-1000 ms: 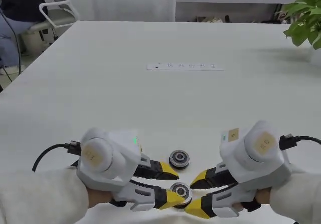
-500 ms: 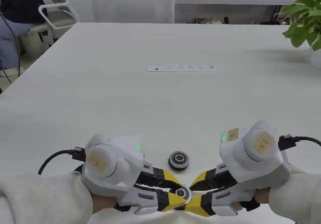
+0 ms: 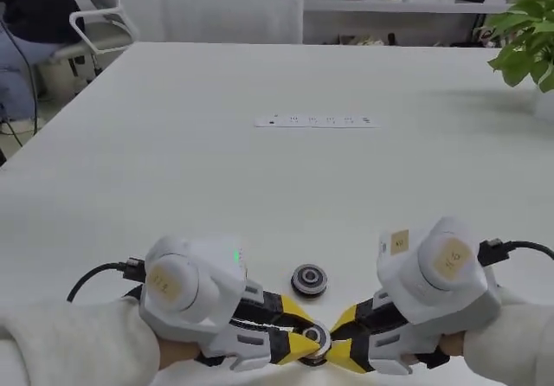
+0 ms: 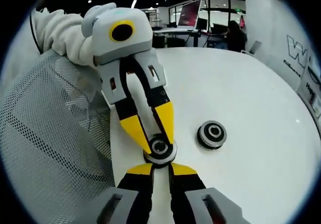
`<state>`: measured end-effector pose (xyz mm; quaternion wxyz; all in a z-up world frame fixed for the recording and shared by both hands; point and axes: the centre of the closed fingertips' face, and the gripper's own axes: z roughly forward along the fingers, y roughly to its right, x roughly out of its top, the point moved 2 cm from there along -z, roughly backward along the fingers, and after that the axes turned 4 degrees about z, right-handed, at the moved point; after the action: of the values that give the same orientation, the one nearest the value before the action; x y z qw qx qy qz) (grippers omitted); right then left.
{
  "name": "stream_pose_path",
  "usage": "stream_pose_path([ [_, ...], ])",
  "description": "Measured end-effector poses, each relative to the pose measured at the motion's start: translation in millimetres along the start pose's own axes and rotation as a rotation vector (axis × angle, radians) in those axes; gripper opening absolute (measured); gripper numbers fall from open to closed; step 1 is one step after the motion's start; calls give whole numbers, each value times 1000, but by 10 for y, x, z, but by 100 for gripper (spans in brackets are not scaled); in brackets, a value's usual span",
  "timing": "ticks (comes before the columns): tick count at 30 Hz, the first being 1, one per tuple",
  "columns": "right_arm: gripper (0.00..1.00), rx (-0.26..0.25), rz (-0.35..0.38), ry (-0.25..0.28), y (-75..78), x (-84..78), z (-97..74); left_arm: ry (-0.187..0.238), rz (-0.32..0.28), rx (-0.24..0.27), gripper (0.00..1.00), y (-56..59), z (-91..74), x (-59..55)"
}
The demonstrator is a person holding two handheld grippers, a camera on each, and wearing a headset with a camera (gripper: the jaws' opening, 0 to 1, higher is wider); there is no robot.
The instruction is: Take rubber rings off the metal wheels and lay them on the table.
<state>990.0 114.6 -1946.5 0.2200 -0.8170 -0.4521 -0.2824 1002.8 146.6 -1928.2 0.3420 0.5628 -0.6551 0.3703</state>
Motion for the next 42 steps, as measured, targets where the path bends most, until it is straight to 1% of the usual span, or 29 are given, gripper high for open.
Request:
stream_pose_path([
  [4,4,-14,-21,-5,18,1,-5,1,-2,3,8,-6,-3,-3],
  [7,1,-34,-31,-10,45,6,-7,1,-3,6,8,-13,-1,-5],
  [10,0,-44,-24,-17,58,10,-11,2,-4,10,8,-19,1,-5],
  [12,0,-51,6,-15,83,16,-18,3,-6,11,8,-21,1,-5],
  [15,0,-49,75,-11,99,13,-33,4,-6,13,8,-26,3,-6],
  [21,0,-48,156,1,131,36,-57,4,-6,17,8,-35,6,-6],
  [22,0,-46,192,4,129,39,-66,4,-6,17,8,-35,6,-6],
  [24,0,-43,208,5,142,43,-76,4,-5,17,8,-35,9,-5],
  [30,0,-53,261,12,174,46,-100,-2,2,21,7,-52,4,-8],
  [35,0,-47,332,36,183,66,-116,-6,7,25,7,-58,10,-7],
  [37,0,-44,391,63,197,89,-117,-7,6,27,7,-64,9,-10],
  [40,0,-30,476,79,209,86,-123,-6,-2,32,7,-74,11,-12],
  [41,0,-19,519,91,209,87,-122,-5,-5,32,7,-74,12,-12],
  [42,0,-13,530,89,206,82,-124,-5,-3,32,7,-74,12,-11],
])
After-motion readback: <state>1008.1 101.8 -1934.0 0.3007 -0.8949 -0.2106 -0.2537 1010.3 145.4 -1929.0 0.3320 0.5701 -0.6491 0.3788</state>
